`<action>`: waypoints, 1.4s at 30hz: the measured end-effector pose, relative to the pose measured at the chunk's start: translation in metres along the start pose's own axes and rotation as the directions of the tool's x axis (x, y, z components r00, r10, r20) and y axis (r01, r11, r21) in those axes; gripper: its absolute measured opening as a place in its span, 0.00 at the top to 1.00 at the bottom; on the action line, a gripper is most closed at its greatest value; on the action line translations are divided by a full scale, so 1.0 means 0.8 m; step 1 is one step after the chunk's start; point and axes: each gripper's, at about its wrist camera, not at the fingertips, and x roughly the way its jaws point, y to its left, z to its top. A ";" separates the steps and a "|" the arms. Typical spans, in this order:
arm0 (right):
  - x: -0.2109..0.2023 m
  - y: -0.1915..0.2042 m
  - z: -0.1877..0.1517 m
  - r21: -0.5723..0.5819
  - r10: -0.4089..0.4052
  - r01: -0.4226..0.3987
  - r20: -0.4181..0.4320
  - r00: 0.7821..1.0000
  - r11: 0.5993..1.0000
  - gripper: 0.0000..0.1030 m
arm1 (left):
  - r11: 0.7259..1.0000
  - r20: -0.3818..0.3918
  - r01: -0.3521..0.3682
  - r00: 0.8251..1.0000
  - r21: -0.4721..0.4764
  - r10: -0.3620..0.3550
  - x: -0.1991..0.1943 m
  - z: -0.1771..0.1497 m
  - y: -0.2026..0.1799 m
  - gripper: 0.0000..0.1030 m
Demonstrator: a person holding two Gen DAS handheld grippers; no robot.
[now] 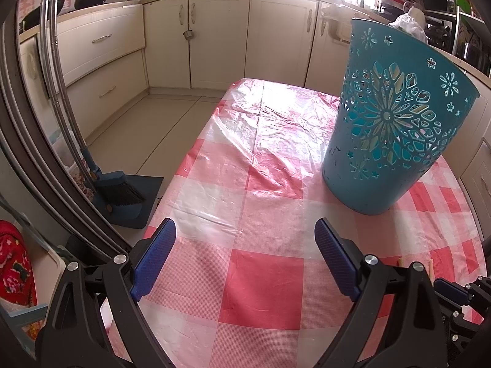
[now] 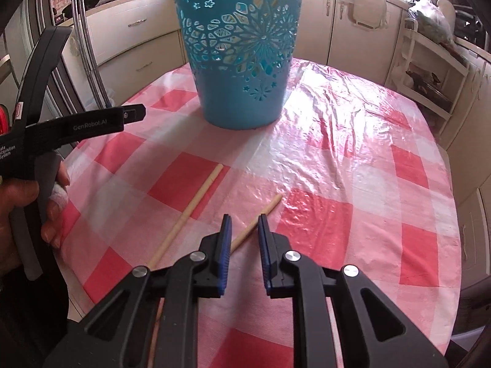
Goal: Organize utensils
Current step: 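Move the open right gripper back down toward the remaining chopsticks, then lower the left gripper onto a wooden chopstick and close on it, then lift the chopstick with the left gripper over the teal basket and release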
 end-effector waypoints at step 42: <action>0.005 -0.043 0.007 0.038 0.079 -0.077 -0.034 0.996 0.996 0.79 | 0.916 -0.262 0.228 0.954 0.329 -0.143 -0.009 -0.033 -0.130 0.95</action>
